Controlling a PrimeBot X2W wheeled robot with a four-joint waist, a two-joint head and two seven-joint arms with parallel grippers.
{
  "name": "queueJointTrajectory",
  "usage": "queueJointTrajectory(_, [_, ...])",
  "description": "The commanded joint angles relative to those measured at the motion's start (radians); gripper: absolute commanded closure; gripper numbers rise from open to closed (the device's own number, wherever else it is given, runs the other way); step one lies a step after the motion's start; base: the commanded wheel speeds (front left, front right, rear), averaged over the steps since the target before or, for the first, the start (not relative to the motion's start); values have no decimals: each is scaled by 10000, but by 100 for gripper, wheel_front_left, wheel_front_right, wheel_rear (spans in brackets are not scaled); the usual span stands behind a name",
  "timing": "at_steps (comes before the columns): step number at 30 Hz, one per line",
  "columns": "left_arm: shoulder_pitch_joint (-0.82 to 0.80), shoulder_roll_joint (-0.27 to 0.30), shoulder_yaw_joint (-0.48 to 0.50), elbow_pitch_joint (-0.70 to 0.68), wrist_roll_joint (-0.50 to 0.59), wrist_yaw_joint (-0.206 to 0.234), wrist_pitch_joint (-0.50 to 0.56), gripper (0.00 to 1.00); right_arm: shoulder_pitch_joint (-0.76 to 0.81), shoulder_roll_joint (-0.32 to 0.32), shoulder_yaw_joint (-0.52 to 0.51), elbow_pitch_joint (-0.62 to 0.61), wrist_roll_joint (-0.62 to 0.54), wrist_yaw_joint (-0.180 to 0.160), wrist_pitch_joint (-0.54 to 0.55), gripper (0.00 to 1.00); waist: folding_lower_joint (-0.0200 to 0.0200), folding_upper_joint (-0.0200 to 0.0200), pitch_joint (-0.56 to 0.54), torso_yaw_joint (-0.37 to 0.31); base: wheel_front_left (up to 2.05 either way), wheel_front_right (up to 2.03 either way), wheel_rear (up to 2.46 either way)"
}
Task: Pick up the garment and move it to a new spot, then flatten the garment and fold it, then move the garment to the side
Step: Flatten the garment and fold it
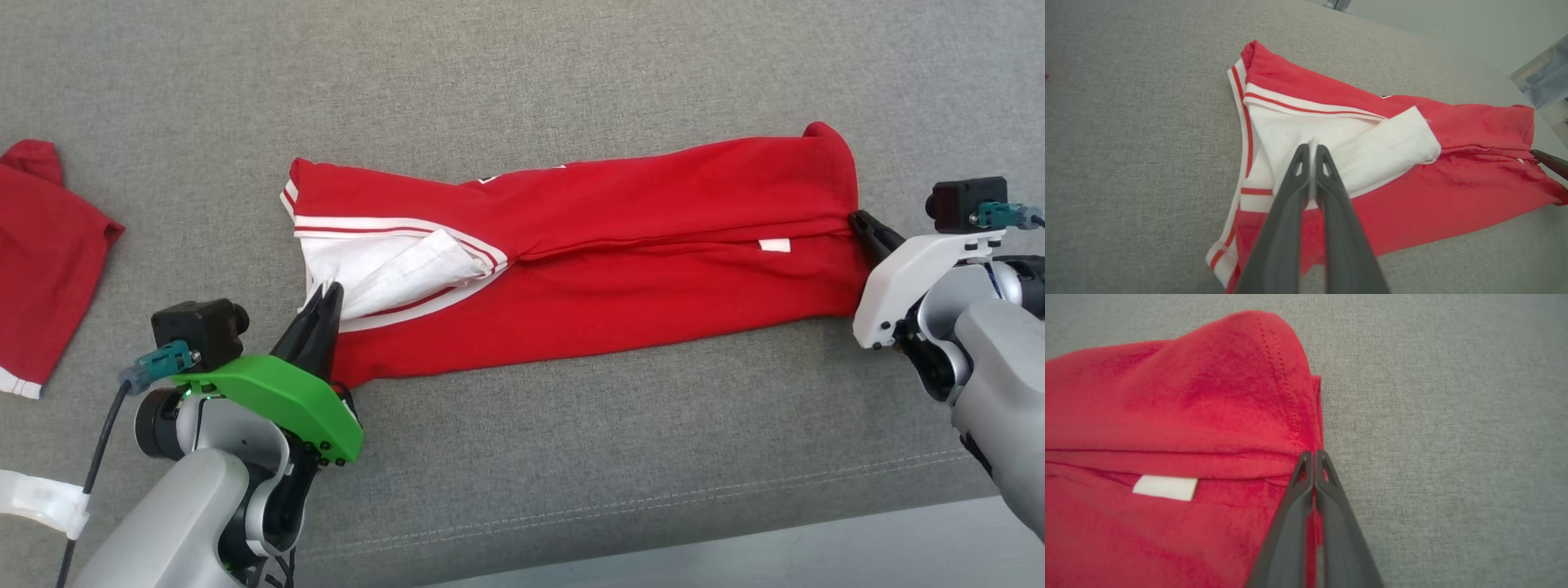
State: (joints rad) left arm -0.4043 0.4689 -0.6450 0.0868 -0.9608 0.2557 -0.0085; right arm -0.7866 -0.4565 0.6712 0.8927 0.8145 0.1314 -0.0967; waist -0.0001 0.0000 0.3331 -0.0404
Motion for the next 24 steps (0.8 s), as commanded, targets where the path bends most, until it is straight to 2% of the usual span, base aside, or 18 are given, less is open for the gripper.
queueJointTrajectory(1, [142, -48, -4, 126, 53, 63, -30, 68, 142, 69, 0, 128, -30, -15, -102, 99, 1, 0, -26, -35, 0, 0, 0])
queueJointTrajectory(2, [156, -90, -5, 216, 10, 80, -33, 47, 148, 127, 15, 199, -17, -15, -129, 87, 1, 0, -52, -52, 0, 0, 0])
queueJointTrajectory(3, [162, -140, 8, 295, -32, 90, -76, 5, 145, 164, 8, 264, -16, -15, -221, 55, 1, 0, -87, -66, 0, 0, 0])
queueJointTrajectory(4, [168, -183, 38, 348, -37, 98, -165, 0, 145, 204, -8, 331, -36, -15, -331, 55, 1, 0, -129, -77, 0, 0, 0])
queueJointTrajectory(5, [168, -183, 38, 348, -37, 98, -165, 0, 145, 204, -8, 331, -36, -15, -331, 55, 1, 0, -129, -77, 0, 0, 0])
queueJointTrajectory(6, [192, -213, 35, 419, -4, 108, -215, 0, 146, 254, -6, 378, -77, -15, -458, 0, 1, 0, -192, -92, 0, 0, 0])
queueJointTrajectory(12, [414, -276, 212, 720, 350, 453, -1059, 0, 88, 556, -49, 365, -505, -15, -1489, 0, 1, 0, -867, -175, 0, 0, 0])
queueJointTrajectory(17, [707, -321, 324, 844, 564, 648, -1696, 0, 364, 834, -203, 50, -877, -15, -1674, 0, 1, 0, -1393, -181, 0, 0, 0])
queueJointTrajectory(24, [1370, -362, 514, 817, 1196, 838, -2429, 0, 1390, 1316, -1200, -1656, -2135, -15, -1684, 0, 1, 0, -2230, -160, 0, 0, 0])
